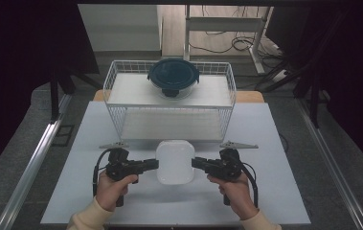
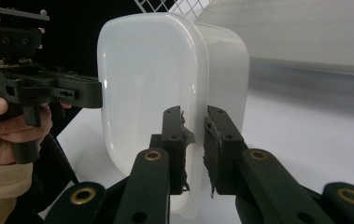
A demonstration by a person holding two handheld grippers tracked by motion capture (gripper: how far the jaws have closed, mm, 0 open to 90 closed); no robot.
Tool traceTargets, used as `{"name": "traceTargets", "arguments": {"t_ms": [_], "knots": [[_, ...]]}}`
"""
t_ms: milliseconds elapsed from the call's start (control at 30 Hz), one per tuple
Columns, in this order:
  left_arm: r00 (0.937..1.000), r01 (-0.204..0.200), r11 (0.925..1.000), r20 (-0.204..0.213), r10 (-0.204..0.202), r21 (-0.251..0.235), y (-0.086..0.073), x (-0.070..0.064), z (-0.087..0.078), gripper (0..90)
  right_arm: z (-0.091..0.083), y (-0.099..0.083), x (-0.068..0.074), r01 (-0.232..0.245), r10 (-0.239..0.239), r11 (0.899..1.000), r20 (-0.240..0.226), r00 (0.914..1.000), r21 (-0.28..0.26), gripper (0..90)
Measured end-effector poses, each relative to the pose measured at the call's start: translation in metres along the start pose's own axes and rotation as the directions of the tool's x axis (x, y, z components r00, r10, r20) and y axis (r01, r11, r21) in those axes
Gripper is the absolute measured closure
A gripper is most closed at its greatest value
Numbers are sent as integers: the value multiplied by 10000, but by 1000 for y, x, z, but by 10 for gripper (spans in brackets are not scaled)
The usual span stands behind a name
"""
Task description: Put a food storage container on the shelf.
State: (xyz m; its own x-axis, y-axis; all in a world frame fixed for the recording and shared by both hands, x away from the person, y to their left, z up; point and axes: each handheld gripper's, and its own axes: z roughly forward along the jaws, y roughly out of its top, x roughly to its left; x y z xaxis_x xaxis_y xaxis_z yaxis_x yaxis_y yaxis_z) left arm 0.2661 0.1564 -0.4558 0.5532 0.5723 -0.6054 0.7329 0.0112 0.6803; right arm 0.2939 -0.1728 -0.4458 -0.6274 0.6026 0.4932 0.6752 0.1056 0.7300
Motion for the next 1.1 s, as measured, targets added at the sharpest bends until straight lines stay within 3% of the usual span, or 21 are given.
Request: {"name": "traceTargets", "arguments": {"t_ms": [600, 1100], "knots": [[9972, -742, 9966, 89, 746, -359, 10, -15, -19, 806, -9, 12, 16, 691, -701, 9964, -188, 9974, -488, 781], [9874, -1567, 9832, 78, 1581, -934, 33, -37, -39, 806, -26, 38, 38, 1518, -1537, 9833, -107, 9881, -1008, 781]]}}
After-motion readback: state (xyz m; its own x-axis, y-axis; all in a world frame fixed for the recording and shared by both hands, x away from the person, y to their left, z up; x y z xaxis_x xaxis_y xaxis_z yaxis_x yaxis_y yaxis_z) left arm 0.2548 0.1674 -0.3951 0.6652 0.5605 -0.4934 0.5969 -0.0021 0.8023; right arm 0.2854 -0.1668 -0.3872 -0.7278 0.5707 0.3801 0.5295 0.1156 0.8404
